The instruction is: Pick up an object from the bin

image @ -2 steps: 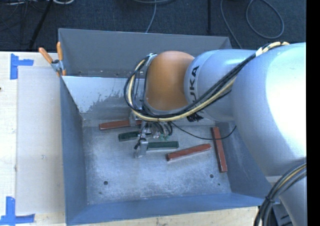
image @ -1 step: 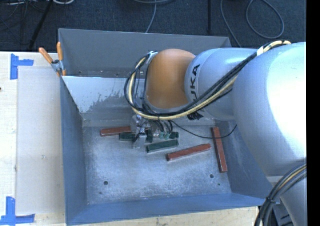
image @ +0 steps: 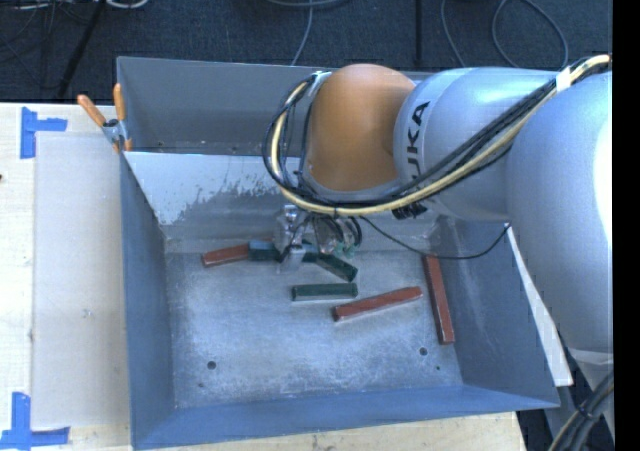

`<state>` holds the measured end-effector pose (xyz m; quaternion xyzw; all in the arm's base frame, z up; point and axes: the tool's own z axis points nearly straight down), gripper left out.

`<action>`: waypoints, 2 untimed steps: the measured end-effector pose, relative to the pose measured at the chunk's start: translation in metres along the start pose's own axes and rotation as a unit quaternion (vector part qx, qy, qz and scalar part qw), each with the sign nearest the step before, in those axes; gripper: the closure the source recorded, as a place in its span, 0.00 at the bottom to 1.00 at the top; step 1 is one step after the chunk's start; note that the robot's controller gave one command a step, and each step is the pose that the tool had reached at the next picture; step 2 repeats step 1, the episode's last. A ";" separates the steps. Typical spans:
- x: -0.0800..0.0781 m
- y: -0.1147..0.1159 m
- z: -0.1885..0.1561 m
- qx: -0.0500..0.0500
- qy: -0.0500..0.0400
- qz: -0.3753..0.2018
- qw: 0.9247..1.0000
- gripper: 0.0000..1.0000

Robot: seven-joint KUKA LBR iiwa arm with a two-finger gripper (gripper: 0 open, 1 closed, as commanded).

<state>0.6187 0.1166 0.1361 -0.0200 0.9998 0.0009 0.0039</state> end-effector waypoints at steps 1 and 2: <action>0.019 0.011 -0.092 0.000 -0.001 -0.003 1.000 1.00; 0.019 0.011 -0.092 0.000 -0.001 -0.003 1.000 1.00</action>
Offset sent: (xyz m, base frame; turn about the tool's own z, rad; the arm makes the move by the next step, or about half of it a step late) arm -0.0221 0.0093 0.0867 -0.0037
